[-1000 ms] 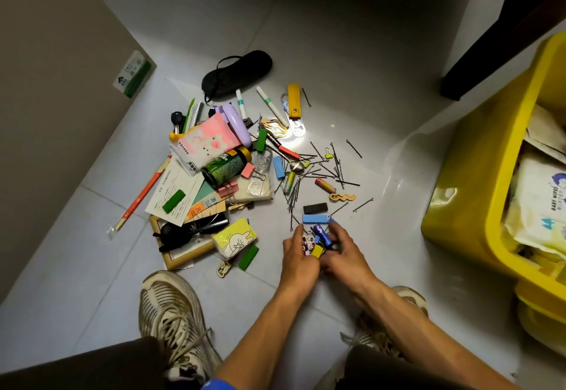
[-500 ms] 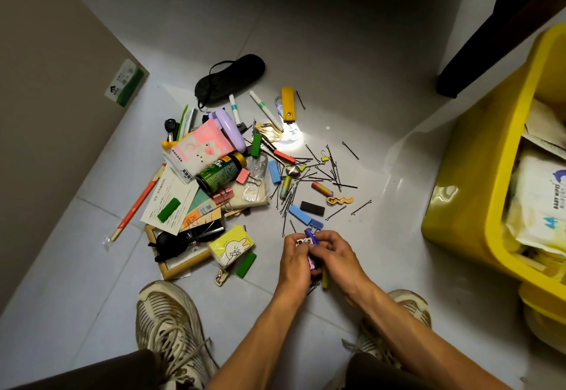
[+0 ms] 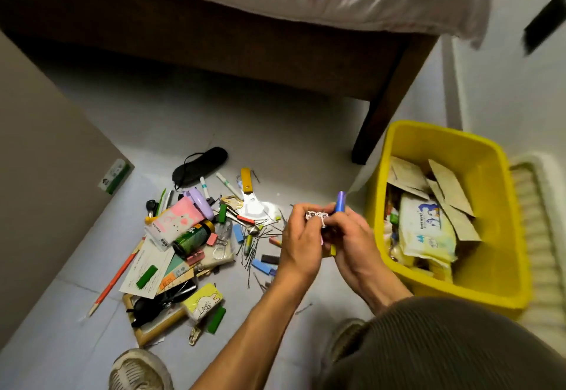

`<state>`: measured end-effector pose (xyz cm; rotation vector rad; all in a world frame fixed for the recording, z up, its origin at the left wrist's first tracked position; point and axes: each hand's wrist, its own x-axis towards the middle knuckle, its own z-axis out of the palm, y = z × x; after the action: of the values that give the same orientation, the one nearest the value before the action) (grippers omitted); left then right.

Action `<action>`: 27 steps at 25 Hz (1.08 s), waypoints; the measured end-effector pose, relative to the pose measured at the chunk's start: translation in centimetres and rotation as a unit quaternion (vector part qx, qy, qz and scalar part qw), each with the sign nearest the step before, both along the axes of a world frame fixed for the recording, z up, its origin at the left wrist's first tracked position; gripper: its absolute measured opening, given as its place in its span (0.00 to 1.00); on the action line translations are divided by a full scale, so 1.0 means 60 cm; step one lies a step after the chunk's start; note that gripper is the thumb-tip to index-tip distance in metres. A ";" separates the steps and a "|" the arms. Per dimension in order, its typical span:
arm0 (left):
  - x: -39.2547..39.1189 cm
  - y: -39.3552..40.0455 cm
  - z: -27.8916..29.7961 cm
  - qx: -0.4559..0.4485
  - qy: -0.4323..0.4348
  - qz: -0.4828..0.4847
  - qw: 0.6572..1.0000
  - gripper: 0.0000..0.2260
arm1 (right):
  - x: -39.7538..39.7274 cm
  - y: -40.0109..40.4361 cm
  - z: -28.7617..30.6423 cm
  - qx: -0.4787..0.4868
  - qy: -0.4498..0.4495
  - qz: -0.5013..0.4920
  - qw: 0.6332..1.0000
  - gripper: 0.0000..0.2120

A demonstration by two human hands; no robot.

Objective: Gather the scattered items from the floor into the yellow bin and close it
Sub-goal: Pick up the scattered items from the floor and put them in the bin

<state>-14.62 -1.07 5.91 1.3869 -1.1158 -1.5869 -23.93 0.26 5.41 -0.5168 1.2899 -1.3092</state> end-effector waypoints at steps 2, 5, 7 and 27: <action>-0.064 -0.003 0.050 -0.036 0.004 -0.071 0.997 0.09 | -0.062 0.013 0.045 -0.036 -0.008 -0.082 0.996 0.10; -0.164 0.001 0.095 -0.063 0.028 -0.177 0.982 0.09 | -0.160 0.043 0.088 -0.056 -0.017 -0.181 0.982 0.09; -0.211 -0.001 0.096 -0.058 0.014 -0.217 0.974 0.13 | -0.212 0.057 0.093 -0.009 0.028 -0.208 0.978 0.10; 0.169 -0.025 -0.166 0.126 -0.194 -0.005 0.973 0.22 | 0.035 -0.012 -0.124 0.145 0.343 0.237 0.897 0.17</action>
<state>-4.50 -2.54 -4.05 1.9263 -1.1698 -1.5428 -21.82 -0.43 -2.03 -1.0601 1.7506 -0.5068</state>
